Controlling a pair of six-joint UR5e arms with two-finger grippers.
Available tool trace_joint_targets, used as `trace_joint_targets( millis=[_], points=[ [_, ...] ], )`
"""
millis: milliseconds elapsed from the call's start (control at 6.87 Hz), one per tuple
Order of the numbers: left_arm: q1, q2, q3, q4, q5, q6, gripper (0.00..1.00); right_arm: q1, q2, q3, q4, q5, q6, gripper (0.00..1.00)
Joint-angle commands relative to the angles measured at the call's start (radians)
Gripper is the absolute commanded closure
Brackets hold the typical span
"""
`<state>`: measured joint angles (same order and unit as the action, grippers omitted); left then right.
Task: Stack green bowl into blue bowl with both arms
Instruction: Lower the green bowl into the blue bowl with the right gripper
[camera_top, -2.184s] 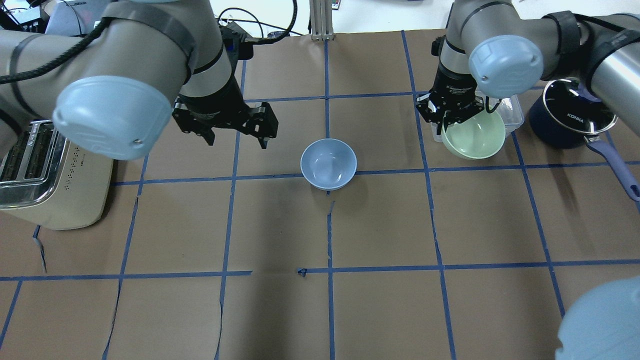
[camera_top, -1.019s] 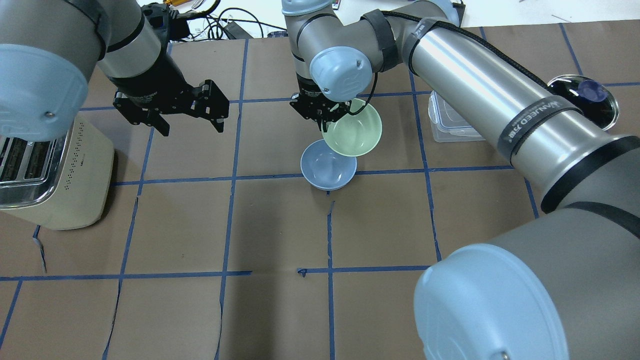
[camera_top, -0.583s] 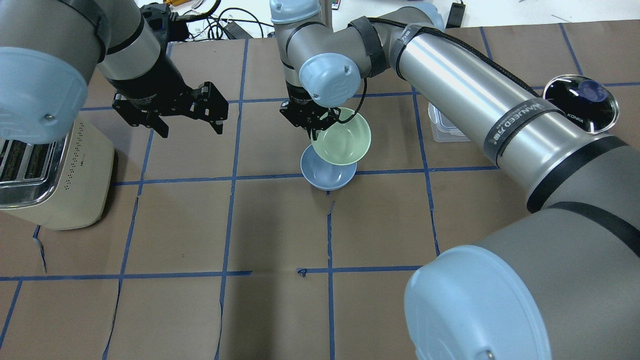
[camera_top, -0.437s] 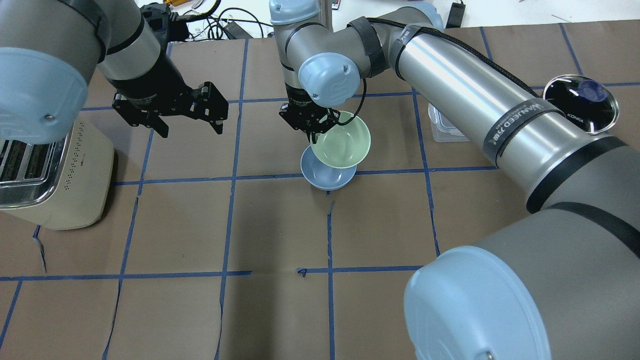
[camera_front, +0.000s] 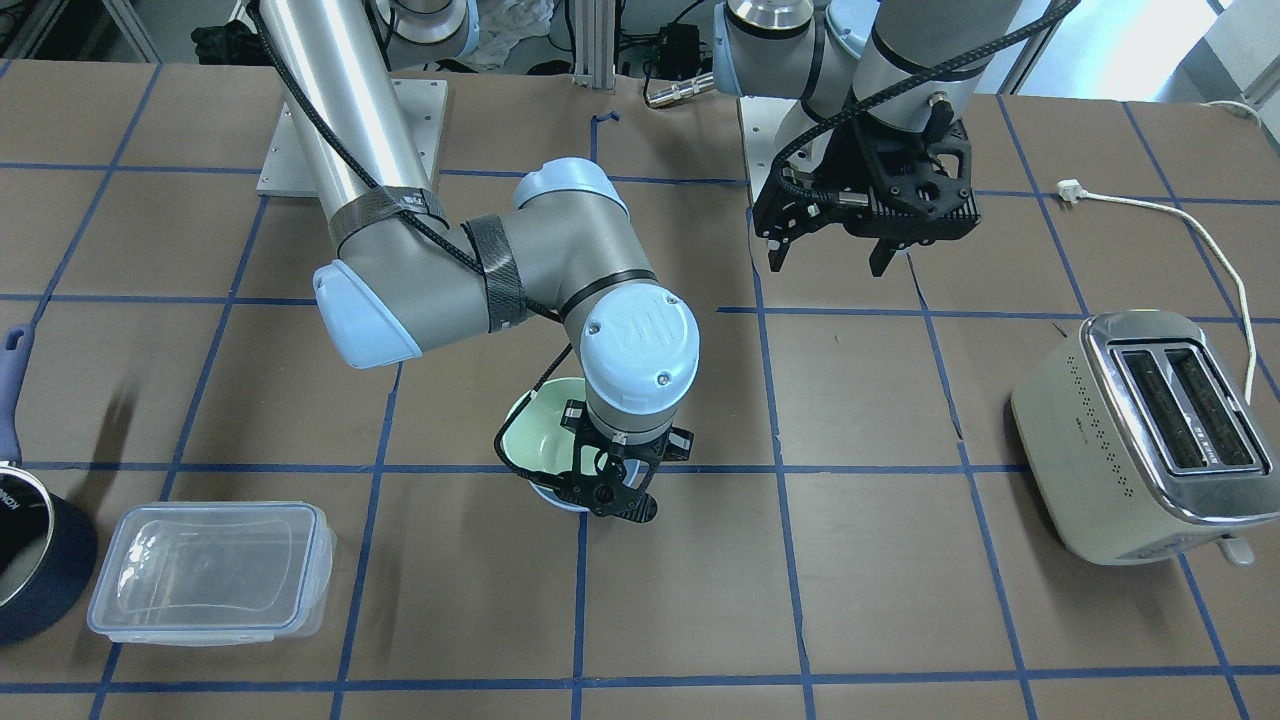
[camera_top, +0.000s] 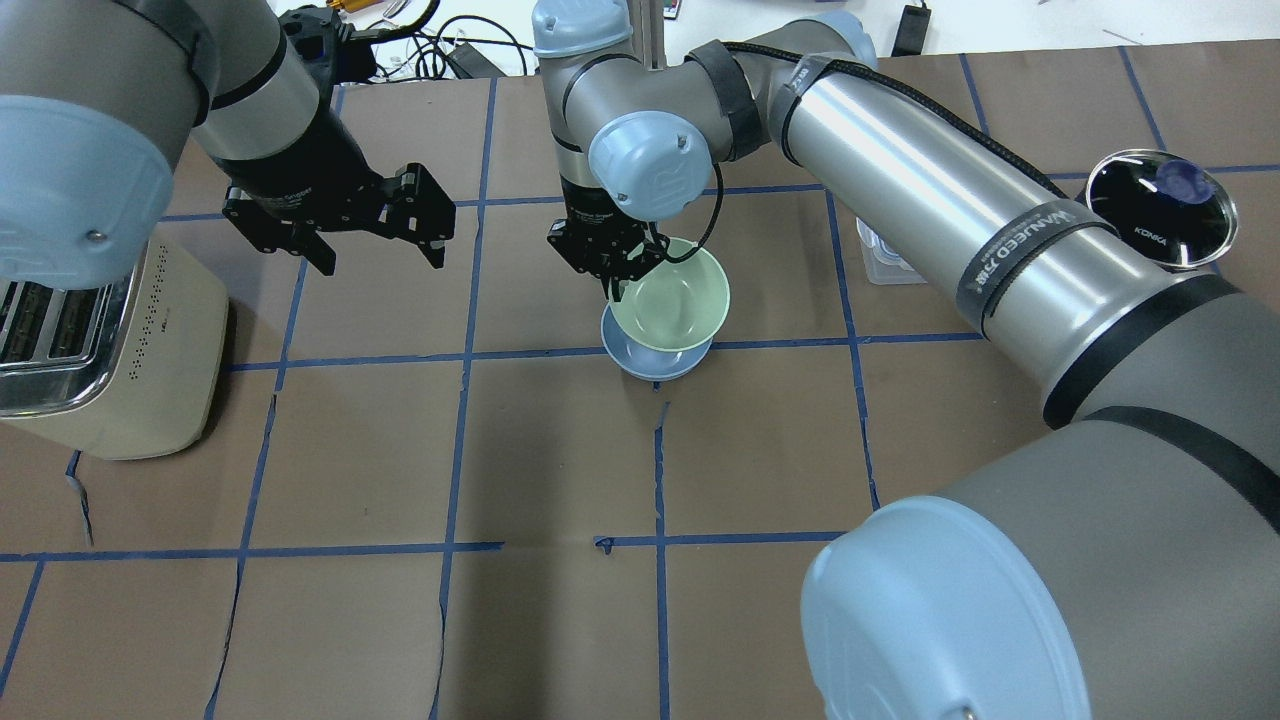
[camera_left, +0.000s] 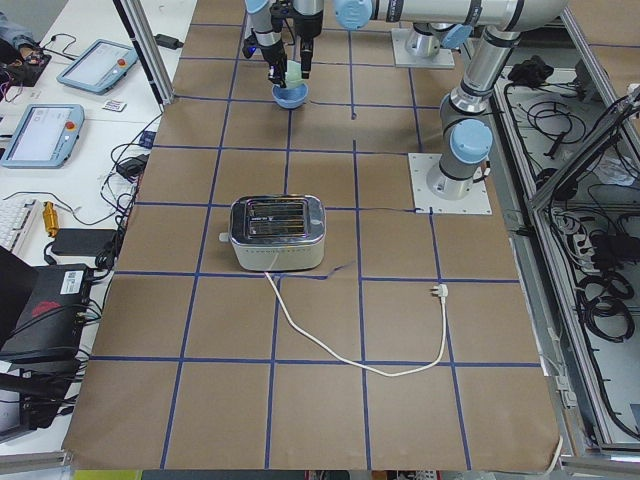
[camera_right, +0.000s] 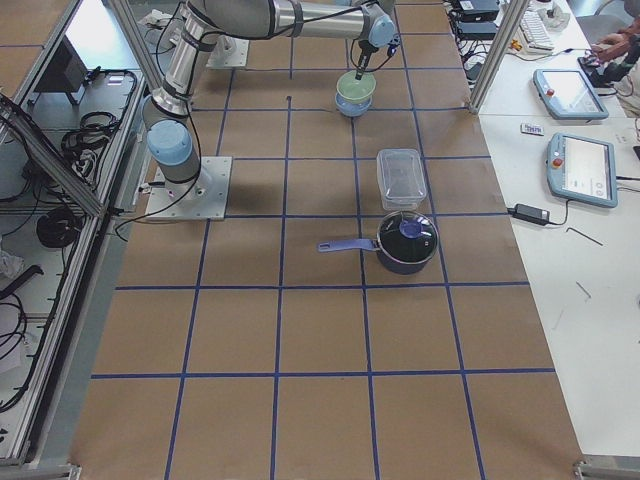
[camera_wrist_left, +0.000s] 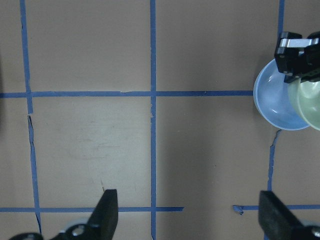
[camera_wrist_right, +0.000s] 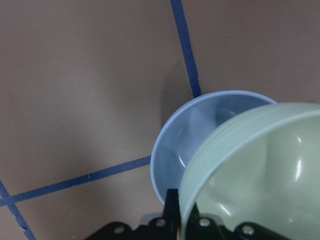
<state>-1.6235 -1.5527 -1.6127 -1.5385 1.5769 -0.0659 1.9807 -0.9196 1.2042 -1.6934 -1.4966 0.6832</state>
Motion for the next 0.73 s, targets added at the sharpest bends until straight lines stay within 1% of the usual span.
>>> trace_joint_targets(
  millis=[0, 146, 291, 437, 583],
  points=[
    [-0.001, 0.000, 0.000, 0.000, 0.000, 0.000, 0.00, 0.007, 0.005, 0.009, 0.009, 0.001, 0.002, 1.00],
    [0.001, 0.000, -0.001, 0.000, 0.000, 0.000, 0.00, 0.007, 0.011, 0.012, 0.004, 0.005, 0.002, 0.93],
    [0.001, 0.000, 0.000, 0.000, 0.000, 0.000, 0.00, 0.007, 0.011, 0.014, -0.003, 0.002, 0.002, 0.41],
    [0.001, 0.000, 0.001, 0.000, 0.000, 0.000, 0.00, 0.007, 0.002, 0.012, -0.003, -0.010, 0.002, 0.00],
    [0.001, 0.000, 0.001, 0.000, 0.000, 0.000, 0.00, 0.007, 0.002, 0.011, -0.005, -0.001, 0.002, 0.00]
  ],
)
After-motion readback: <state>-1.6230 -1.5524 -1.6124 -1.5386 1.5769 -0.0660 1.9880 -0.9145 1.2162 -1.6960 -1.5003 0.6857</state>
